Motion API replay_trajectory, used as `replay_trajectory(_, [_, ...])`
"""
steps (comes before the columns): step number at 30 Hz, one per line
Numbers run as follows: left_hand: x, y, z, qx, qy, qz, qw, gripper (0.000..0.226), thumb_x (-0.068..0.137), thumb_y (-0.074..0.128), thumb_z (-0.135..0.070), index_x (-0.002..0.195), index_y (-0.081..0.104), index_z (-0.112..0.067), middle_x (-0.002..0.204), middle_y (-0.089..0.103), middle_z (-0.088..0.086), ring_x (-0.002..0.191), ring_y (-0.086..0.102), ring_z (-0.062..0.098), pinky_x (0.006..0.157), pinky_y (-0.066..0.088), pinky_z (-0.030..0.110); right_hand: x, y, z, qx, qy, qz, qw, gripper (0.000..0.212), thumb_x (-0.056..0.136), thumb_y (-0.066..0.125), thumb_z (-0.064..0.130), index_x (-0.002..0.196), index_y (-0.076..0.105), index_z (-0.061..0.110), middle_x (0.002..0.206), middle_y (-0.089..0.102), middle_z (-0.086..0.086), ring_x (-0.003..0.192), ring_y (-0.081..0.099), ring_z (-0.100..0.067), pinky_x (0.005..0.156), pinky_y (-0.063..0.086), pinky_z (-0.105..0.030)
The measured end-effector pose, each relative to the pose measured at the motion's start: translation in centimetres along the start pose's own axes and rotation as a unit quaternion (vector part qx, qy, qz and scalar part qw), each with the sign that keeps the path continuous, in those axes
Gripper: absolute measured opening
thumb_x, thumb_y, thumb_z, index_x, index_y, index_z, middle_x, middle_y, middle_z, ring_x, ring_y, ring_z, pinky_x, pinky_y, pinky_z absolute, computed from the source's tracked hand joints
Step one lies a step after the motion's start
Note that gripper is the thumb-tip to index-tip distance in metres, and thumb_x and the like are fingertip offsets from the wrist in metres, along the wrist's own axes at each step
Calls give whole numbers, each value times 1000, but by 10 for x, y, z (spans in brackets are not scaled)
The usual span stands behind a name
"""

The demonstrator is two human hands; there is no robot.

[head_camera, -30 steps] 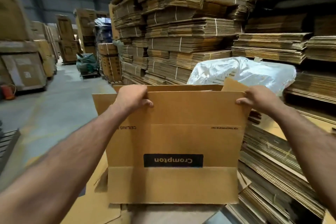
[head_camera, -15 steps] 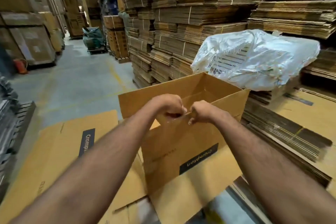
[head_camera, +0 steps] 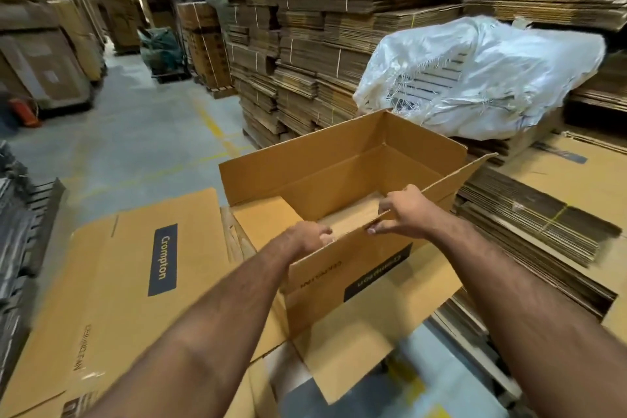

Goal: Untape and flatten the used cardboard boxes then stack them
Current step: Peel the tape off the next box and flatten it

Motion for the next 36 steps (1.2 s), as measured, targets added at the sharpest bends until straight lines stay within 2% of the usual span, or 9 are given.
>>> replay_trajectory(6, [21,15,7,170,-13,51,984,50,100,30,-50,139,50,-26,153,38,6,147,19,32,118,18,53,-3,7,-6,10,18,-9,1000,58,73,63,71,110,68,26,108,57,6,111,40,-20,93,45,-46])
replay_trajectory(13, [-16,-54,39,118,128,-187,967,87,79,5,-85,95,61,-20,113,65,4,134,43,24,114,28,43,4,4,-4,31,7,-10,999,58,67,63,74,103,66,28,102,56,7,109,39,-19,92,43,-46])
replay_trajectory(15, [-30,-64,51,173,128,-162,963,87,71,17,-91,103,57,-21,121,59,4,135,39,23,113,28,41,7,2,-3,33,-2,-8,999,55,68,63,73,103,66,30,103,57,9,110,39,-19,92,43,-46])
replay_trajectory(18, [-40,-76,58,223,123,-138,957,94,65,28,-94,119,56,-23,119,56,2,125,46,22,109,32,39,17,-1,-2,20,-9,11,1000,80,52,48,86,104,69,28,104,59,6,106,39,-18,93,45,-51])
replay_trajectory(22, [-43,-84,58,251,118,-122,953,100,57,27,-98,116,58,-23,109,59,-2,108,53,19,100,41,38,25,-4,-6,30,-6,18,999,64,41,45,92,66,52,33,82,54,8,92,47,-17,87,49,-53])
replay_trajectory(26, [-55,-97,55,298,90,-83,947,84,63,44,-89,110,62,-22,106,63,-3,101,56,18,91,47,36,23,-8,-1,7,-29,14,999,75,47,41,95,74,61,28,82,61,6,88,53,-16,84,53,-49])
replay_trajectory(30, [-63,-101,54,331,79,-85,936,87,60,37,-92,107,62,-23,106,66,-6,101,59,17,107,37,38,11,-9,-1,2,-56,26,998,59,81,56,70,119,66,26,115,61,2,112,51,-18,94,47,-40])
replay_trajectory(32, [-67,-97,57,326,91,-114,934,82,64,37,-91,101,60,-22,103,66,-6,98,59,15,108,36,39,2,-6,-4,41,-74,-22,996,49,83,61,62,119,69,28,118,62,2,112,52,-17,93,47,-37])
replay_trajectory(36, [-77,-97,66,321,65,-178,928,72,70,37,-88,94,53,-23,99,63,-4,91,55,13,86,47,31,-9,5,-19,97,-45,-135,985,27,87,69,44,98,76,21,89,61,15,92,59,-14,68,39,-17])
Point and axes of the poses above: each hand's wrist, its own x-axis towards the middle knuckle, its own y-axis out of the palm, z = x × y, the point moved 3 cm from there along x, towards the middle knuckle
